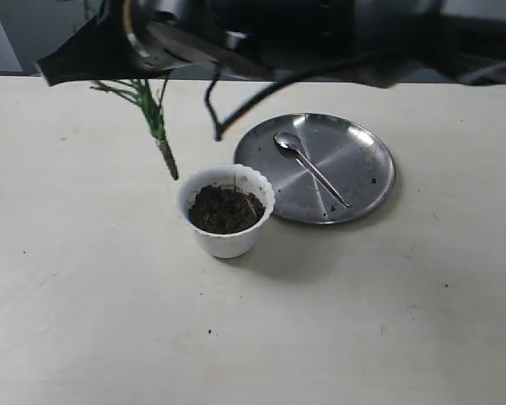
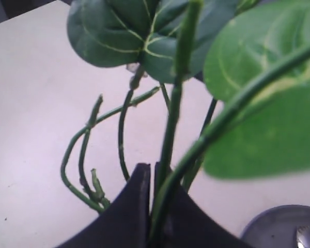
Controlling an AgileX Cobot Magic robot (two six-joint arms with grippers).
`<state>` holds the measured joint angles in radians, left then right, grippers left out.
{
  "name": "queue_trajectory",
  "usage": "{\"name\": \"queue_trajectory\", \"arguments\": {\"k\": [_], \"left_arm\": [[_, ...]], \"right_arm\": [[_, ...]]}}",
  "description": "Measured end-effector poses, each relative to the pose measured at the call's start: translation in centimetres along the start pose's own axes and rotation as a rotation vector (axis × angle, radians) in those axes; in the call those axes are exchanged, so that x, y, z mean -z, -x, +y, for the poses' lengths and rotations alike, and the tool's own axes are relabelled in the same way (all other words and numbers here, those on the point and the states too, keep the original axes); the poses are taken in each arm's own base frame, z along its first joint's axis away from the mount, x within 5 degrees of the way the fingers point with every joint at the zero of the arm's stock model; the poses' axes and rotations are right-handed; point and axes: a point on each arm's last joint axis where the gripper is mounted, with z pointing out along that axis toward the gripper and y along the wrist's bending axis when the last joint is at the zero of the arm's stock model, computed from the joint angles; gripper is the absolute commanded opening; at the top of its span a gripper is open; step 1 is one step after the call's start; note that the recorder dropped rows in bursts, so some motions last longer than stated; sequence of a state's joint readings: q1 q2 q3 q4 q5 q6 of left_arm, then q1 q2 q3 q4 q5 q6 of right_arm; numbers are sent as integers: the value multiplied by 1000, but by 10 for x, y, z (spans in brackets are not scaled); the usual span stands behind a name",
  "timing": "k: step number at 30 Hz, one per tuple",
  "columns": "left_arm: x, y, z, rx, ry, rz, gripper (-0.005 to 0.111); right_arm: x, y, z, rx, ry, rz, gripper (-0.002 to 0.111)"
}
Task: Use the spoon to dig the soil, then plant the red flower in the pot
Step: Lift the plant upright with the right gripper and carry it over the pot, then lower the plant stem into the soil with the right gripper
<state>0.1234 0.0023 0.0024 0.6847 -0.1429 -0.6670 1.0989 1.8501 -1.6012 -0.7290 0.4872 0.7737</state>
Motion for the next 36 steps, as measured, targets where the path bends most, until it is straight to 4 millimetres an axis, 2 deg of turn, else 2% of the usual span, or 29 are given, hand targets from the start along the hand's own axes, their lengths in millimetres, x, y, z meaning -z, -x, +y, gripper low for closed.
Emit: {"name": "queue_trajectory", "arguments": {"k": [2, 8, 12, 14, 19, 22, 29, 36], "left_arm": [[0, 0, 0, 0, 0, 0, 0], [0, 0, 0, 0, 0, 0, 0], [0, 0, 0, 0, 0, 0, 0], [0, 0, 0, 0, 0, 0, 0], [0, 0, 0, 0, 0, 0, 0], [0, 0, 0, 0, 0, 0, 0], [0, 0, 0, 0, 0, 0, 0], [0, 0, 0, 0, 0, 0, 0]], "right_arm": [[15, -8, -16, -31, -5, -44, -1], [43, -43, -65, -109, -36, -113, -1], [45, -70, -89, -134, -126, -107, -1], [44, -80, -96, -203, -179, -108, -1], [46, -83, -109, -354, -309, -165, -1], [46, -82, -110, -367, -321, -172, -1], [42, -85, -85, -307, -45, -80, -1], [63, -71, -76, -269, 90, -111, -1]]}}
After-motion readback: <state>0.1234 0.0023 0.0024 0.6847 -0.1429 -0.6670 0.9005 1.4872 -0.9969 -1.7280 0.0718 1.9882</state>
